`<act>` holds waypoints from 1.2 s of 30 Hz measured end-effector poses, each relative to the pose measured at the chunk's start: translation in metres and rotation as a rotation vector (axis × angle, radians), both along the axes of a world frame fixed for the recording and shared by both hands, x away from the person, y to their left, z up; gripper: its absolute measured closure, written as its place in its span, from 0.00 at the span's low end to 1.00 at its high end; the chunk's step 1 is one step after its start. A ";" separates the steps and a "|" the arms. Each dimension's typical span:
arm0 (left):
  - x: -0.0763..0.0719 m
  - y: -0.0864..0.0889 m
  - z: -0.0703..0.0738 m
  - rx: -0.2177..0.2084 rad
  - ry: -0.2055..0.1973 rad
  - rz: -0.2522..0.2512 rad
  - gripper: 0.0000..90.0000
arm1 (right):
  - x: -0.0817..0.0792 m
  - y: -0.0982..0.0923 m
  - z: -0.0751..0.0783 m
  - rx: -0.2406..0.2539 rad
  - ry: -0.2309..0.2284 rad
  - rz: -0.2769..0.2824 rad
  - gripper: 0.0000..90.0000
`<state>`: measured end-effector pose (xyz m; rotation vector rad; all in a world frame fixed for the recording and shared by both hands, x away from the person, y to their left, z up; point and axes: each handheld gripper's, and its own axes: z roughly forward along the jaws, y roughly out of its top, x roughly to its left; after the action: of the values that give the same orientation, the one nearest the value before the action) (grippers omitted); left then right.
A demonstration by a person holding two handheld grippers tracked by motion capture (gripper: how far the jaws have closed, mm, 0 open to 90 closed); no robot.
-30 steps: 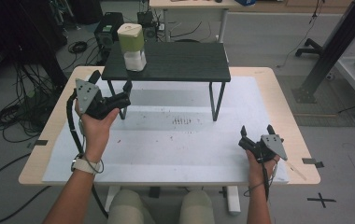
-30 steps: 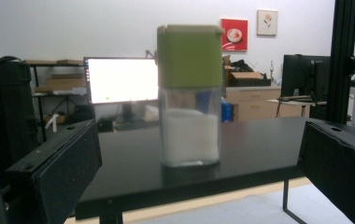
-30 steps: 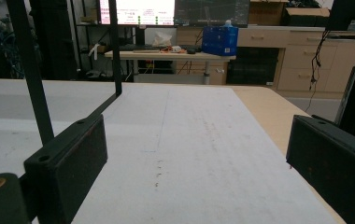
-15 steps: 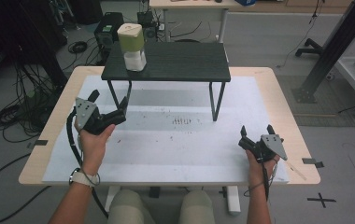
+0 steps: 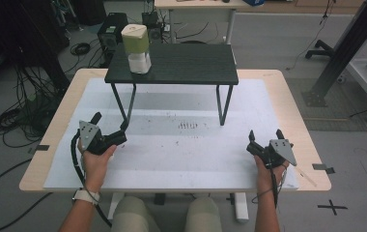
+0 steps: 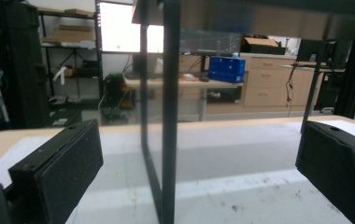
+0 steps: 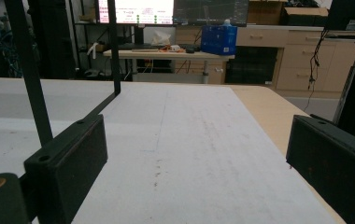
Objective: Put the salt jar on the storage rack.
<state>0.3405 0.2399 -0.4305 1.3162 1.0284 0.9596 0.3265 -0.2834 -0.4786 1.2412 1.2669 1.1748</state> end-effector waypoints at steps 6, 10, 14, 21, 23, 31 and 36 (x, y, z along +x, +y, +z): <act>0.000 0.002 -0.013 0.014 0.019 0.015 0.01 | 0.000 0.000 0.000 0.000 -0.001 0.001 0.06; 0.000 0.003 -0.019 0.014 0.027 0.017 0.01 | 0.000 0.000 0.000 0.000 0.000 0.000 0.06; 0.000 0.003 -0.025 0.016 0.040 0.020 0.01 | 0.000 0.000 0.000 0.000 0.000 0.000 0.06; -0.001 0.003 -0.029 0.019 0.044 0.025 0.01 | 0.000 0.000 0.000 0.000 -0.002 0.001 0.06; -0.001 0.003 -0.029 0.022 0.047 0.024 0.01 | 0.000 0.000 0.000 -0.001 -0.002 0.001 0.06; 0.000 0.005 -0.029 0.008 0.052 0.030 0.01 | 0.000 0.000 0.000 0.001 -0.001 0.001 0.06; -0.004 0.002 -0.031 0.032 0.009 0.032 0.01 | 0.000 0.000 0.000 0.002 -0.001 0.002 0.06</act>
<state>0.3362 0.2418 -0.4612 1.3353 1.0471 0.9989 0.3262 -0.2836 -0.4788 1.2408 1.2667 1.1790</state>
